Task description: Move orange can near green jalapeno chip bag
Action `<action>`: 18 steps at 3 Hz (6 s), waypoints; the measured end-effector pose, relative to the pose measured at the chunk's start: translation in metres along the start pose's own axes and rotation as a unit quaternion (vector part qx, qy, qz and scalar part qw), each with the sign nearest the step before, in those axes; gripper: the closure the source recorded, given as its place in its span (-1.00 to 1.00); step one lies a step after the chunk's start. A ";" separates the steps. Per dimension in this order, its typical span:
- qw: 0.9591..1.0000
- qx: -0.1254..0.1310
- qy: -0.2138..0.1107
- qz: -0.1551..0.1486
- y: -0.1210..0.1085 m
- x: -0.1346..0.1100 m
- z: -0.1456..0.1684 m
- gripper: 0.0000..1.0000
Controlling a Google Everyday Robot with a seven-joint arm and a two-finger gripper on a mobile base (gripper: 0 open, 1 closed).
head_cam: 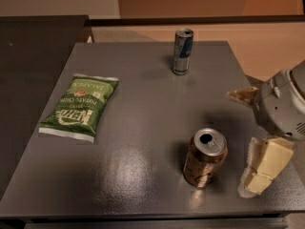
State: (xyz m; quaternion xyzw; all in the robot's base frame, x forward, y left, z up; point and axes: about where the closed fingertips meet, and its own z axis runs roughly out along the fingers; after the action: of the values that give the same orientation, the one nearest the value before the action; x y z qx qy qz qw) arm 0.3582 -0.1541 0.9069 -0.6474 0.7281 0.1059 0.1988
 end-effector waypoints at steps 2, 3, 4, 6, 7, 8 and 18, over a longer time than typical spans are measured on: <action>0.998 -0.034 -0.048 -0.022 0.020 -0.026 0.022 -1.00; 0.997 -0.043 -0.065 -0.024 0.026 -0.035 0.026 -0.65; 0.996 -0.046 -0.071 -0.025 0.029 -0.038 0.030 -0.19; 0.998 -0.031 -0.060 -0.020 0.020 -0.059 0.021 0.74; 0.998 -0.022 -0.051 -0.015 -0.002 -0.082 0.022 1.00; 0.999 -0.017 -0.048 -0.013 -0.026 -0.107 0.029 1.00; 0.993 -0.046 -0.097 -0.041 -0.085 -0.212 0.116 -1.00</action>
Offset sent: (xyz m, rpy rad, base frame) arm -0.0227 0.0547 -0.0084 0.1573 0.0476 0.1260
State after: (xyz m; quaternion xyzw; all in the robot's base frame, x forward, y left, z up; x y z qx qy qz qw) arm 0.4766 0.0723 0.9019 -0.6717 0.6729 0.1931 0.2423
